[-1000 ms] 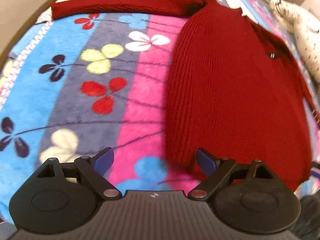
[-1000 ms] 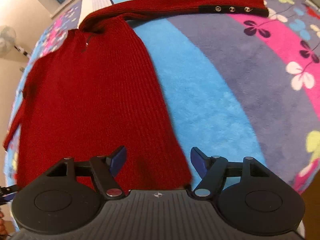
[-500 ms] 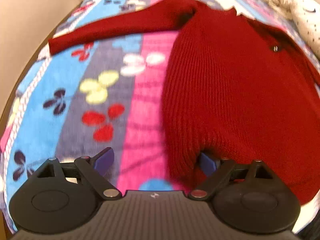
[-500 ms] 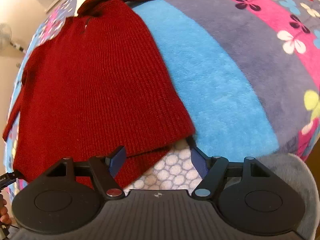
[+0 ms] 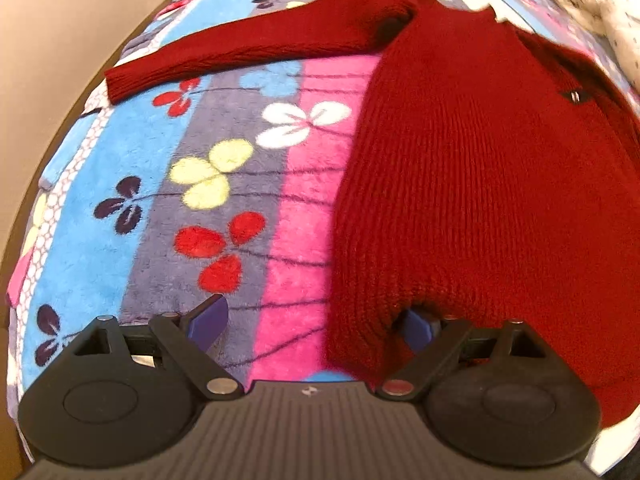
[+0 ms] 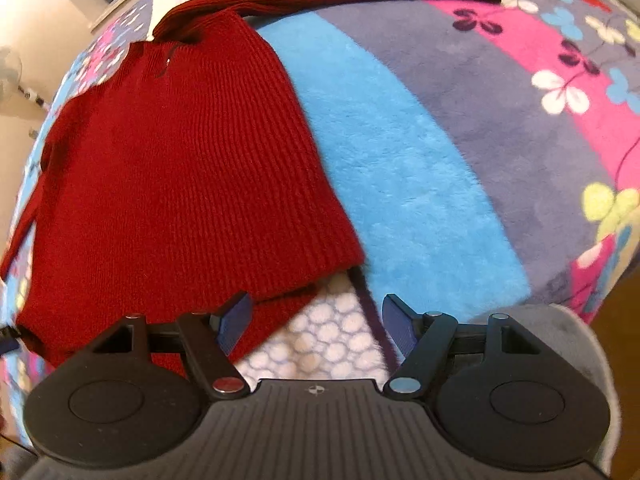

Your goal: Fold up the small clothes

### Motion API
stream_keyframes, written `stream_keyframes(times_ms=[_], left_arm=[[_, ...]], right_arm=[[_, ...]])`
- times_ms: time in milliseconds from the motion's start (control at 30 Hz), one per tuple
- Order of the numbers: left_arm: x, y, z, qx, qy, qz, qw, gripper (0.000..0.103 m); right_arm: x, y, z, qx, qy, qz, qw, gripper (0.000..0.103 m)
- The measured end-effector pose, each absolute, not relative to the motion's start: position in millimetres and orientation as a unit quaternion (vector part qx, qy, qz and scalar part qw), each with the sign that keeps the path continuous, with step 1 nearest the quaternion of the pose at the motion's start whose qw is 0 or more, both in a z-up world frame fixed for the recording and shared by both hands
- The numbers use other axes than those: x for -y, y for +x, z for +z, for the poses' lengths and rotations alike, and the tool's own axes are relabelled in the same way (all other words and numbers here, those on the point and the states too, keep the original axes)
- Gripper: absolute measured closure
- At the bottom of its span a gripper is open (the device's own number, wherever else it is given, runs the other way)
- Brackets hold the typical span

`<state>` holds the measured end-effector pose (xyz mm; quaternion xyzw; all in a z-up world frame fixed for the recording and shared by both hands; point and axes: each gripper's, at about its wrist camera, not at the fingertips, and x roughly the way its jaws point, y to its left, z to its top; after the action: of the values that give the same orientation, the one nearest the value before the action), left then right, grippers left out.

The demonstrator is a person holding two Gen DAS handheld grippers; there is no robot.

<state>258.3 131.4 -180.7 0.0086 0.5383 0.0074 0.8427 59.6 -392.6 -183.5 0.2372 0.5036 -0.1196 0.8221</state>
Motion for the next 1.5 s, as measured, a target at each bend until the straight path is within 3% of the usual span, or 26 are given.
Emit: stream_keyframes(times_ms=[333, 533, 700, 867, 1000, 1067, 1300, 1500], left_arm=[[-136, 271, -162, -0.531, -0.014, 0.031, 0.847, 0.011], [-139, 274, -176, -0.546, 0.013, 0.057, 0.836, 0.011], [-145, 279, -174, -0.55, -0.019, 0.056, 0.833, 0.011], [-135, 293, -162, -0.533, -0.006, 0.051, 0.845, 0.011], [-129, 299, -156, -0.527, 0.001, 0.048, 0.848, 0.011], [-131, 299, -153, -0.528, -0.012, 0.048, 0.848, 0.011], [-136, 298, -158, -0.534, -0.006, 0.056, 0.844, 0.01], [-136, 294, -173, -0.551, 0.003, 0.062, 0.832, 0.01]], right_arm=[[361, 81, -203, -0.484, 0.035, -0.13, 0.865, 0.027], [398, 102, -178, -0.394, 0.081, -0.201, 0.893, 0.028], [415, 105, -169, -0.435, 0.091, -0.151, 0.883, 0.027], [382, 84, -184, -0.512, 0.085, -0.08, 0.851, 0.019], [357, 90, -204, -0.52, -0.007, -0.1, 0.848, 0.018], [356, 96, -208, -0.516, -0.026, -0.108, 0.849, 0.011], [408, 100, -173, -0.431, 0.1, -0.192, 0.876, 0.015], [451, 122, -176, -0.439, 0.255, -0.177, 0.843, 0.015]])
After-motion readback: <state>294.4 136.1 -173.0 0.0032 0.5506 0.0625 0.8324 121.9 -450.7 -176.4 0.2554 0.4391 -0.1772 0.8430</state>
